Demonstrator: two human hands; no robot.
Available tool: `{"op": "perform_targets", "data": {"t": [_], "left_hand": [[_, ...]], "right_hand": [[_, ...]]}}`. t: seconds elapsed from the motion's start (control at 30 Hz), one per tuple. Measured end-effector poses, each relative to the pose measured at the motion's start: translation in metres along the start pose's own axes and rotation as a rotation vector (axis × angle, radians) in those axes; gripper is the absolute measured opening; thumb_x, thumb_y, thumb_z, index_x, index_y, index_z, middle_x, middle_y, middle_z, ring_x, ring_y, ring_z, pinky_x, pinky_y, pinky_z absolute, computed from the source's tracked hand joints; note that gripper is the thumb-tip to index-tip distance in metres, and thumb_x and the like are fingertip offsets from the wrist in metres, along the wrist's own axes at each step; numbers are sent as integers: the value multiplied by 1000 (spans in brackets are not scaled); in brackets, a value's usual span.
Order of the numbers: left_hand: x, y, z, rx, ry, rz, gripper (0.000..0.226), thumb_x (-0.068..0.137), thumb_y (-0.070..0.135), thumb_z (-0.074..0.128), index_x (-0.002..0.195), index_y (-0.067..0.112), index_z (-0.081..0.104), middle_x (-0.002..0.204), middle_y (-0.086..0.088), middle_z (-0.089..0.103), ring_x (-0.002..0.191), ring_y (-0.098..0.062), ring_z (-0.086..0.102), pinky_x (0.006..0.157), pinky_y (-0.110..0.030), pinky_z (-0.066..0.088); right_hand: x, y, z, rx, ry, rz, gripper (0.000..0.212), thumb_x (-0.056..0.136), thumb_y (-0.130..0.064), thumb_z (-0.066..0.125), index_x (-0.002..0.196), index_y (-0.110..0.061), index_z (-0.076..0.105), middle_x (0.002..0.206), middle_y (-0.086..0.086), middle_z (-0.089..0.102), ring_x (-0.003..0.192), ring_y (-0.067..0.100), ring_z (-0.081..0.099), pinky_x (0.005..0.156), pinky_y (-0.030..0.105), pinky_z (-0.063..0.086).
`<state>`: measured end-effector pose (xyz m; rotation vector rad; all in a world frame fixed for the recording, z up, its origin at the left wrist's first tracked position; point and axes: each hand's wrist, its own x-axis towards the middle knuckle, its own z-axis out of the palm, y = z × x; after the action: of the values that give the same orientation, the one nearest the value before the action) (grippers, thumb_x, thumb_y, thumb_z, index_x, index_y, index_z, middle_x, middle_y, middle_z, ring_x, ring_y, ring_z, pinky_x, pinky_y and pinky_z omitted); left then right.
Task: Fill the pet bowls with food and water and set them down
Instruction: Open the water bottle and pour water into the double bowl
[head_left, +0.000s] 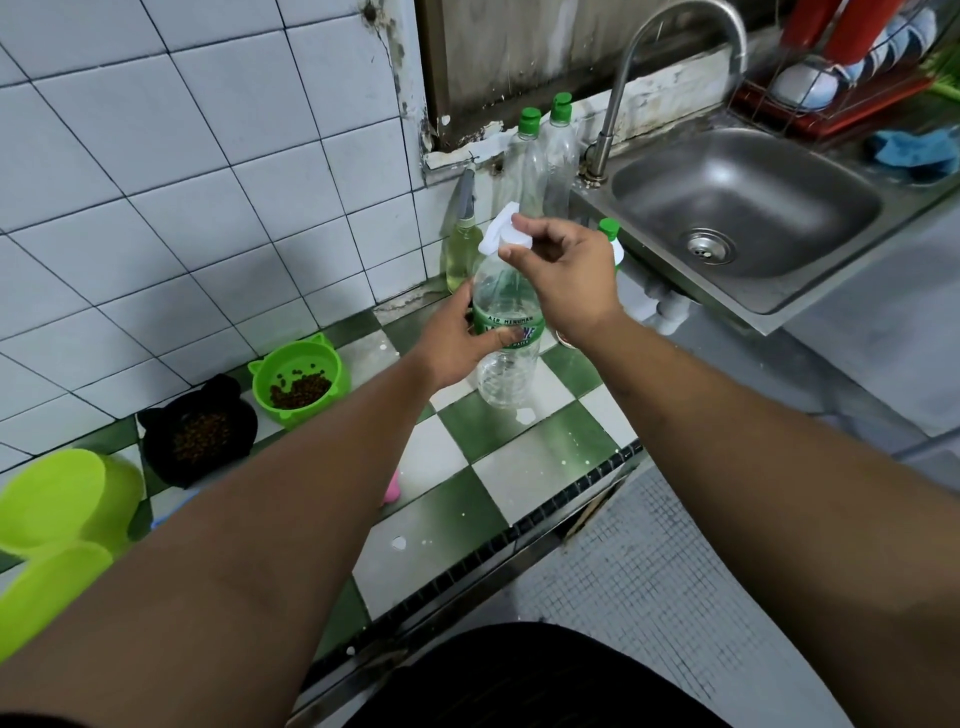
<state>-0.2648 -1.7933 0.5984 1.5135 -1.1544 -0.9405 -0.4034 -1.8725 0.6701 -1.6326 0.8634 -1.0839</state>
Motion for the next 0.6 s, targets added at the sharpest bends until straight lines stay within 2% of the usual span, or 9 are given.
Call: {"op": "perform_targets", "data": {"t": [0.1, 0.23, 0.37, 0.43, 0.53, 0.6], "left_hand": [[-1, 1, -1, -1, 4, -8, 84, 69, 39, 92, 140, 22, 51, 126, 7, 71, 119, -12, 66, 110, -46, 49], [-2, 2, 0, -2, 17, -15, 87, 67, 43, 93, 141, 24, 50, 127, 7, 70, 120, -12, 66, 110, -45, 49], [-3, 1, 0, 11, 21, -5, 87, 66, 47, 92, 139, 26, 50, 128, 7, 70, 122, -13, 65, 110, -45, 48], [-2, 0, 1, 13, 26, -2, 83, 68, 40, 92, 138, 25, 51, 127, 5, 70, 120, -14, 65, 110, -46, 48], [0, 0, 5, 5, 17, 6, 74, 75, 22, 91, 137, 21, 51, 126, 3, 70, 119, -14, 66, 110, -43, 49], [0, 1, 6, 5, 11, 4, 71, 76, 20, 90, 134, 26, 51, 125, 6, 70, 118, -11, 66, 109, -39, 50]], "right_hand": [[1, -3, 6, -4, 65, 10, 33, 75, -12, 86, 106, -6, 75, 103, -1, 75, 96, 7, 72, 92, 32, 58], [-1, -5, 12, -21, 129, 1, 29, 73, -12, 87, 99, -6, 77, 92, 0, 74, 76, -3, 65, 83, 23, 58], [-4, -5, 13, -9, 149, -10, 26, 73, -11, 87, 97, -6, 76, 91, -1, 74, 73, -10, 63, 80, 17, 56], [-6, -5, 11, -6, 160, -16, 27, 73, -11, 87, 98, -6, 76, 93, -1, 75, 78, -7, 66, 82, 19, 56], [-9, -1, 8, -1, 146, -22, 29, 74, -12, 86, 101, -8, 76, 101, -2, 75, 94, 6, 71, 91, 30, 58], [-10, 3, 5, 4, 113, -34, 30, 76, -9, 84, 104, -9, 74, 106, -1, 74, 101, 7, 70, 96, 31, 56]]}}
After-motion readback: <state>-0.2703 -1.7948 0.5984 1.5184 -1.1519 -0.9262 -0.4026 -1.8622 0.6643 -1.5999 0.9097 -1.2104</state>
